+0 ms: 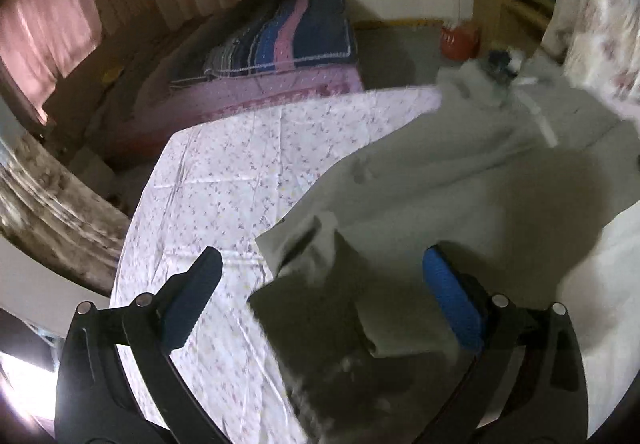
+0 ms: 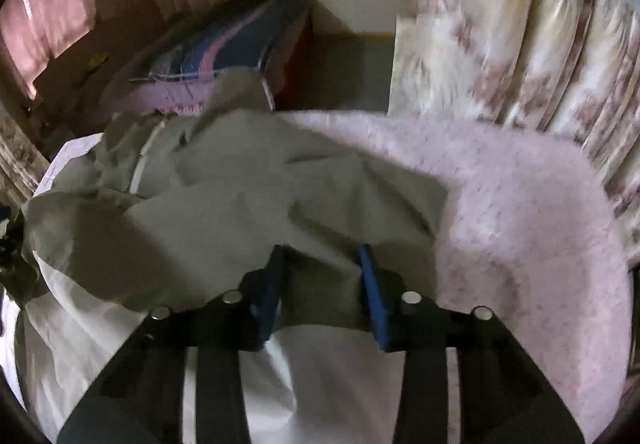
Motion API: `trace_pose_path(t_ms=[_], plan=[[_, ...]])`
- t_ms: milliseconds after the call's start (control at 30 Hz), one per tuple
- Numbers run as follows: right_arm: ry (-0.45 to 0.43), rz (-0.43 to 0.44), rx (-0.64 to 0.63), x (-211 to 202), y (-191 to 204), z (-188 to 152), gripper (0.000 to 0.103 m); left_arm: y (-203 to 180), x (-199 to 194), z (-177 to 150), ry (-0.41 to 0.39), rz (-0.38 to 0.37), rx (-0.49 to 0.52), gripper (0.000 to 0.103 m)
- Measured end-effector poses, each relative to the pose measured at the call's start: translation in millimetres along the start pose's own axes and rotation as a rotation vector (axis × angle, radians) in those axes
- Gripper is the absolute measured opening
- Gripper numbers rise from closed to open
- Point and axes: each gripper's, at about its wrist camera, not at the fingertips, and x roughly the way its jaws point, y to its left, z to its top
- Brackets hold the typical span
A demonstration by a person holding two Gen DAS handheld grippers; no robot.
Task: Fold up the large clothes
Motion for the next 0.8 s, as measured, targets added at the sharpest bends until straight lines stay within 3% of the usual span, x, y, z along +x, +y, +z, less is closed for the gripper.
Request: trace_pose_path(t_ms=[33, 167, 233, 267, 367, 400, 433, 567, 667, 733, 800], plan=[[-0.035, -0.033, -0.015, -5, 1, 1, 0.016, -2, 10, 1, 0.010, 0.008, 0.017, 0.097], [-0.173, -0.164, 0.032, -21, -10, 1, 0.011, -4, 23, -3, 0.016, 0.035, 0.042, 0.097], [-0.164, -0.129, 0.038, -16, -15, -1, 0.011, -1, 32, -4, 0.028, 0.013, 0.024, 0.097], [-0.151, -0.098, 0.038, -14, -17, -2, 0.014, 0, 32, -4, 0.026, 0.019, 0.022, 0.097], [-0.167, -0.025, 0.095, -35, -27, -6, 0.043, 4, 14, -7, -0.008, 0.055, 0.027, 0.097], [-0.191, -0.012, 0.097, -51, -27, -10, 0.058, 6, 2, -8, -0.028, 0.063, 0.025, 0.097], [-0.203, -0.009, 0.085, -61, -24, -12, 0.062, 8, -10, -11, -0.048, 0.062, 0.023, 0.096], [-0.229, 0.079, 0.016, -99, 3, -42, 0.062, 4, -63, -30, -0.141, -0.012, 0.009, 0.100], [-0.189, 0.113, -0.038, -94, 22, -65, 0.061, -13, -66, -43, -0.132, -0.071, 0.023, 0.100], [-0.128, 0.074, -0.082, -75, 31, -75, 0.050, -23, -46, -46, -0.068, -0.080, 0.038, 0.097], [-0.086, 0.007, -0.108, -59, 30, -82, 0.033, -26, -27, -50, 0.007, -0.063, 0.035, 0.088]])
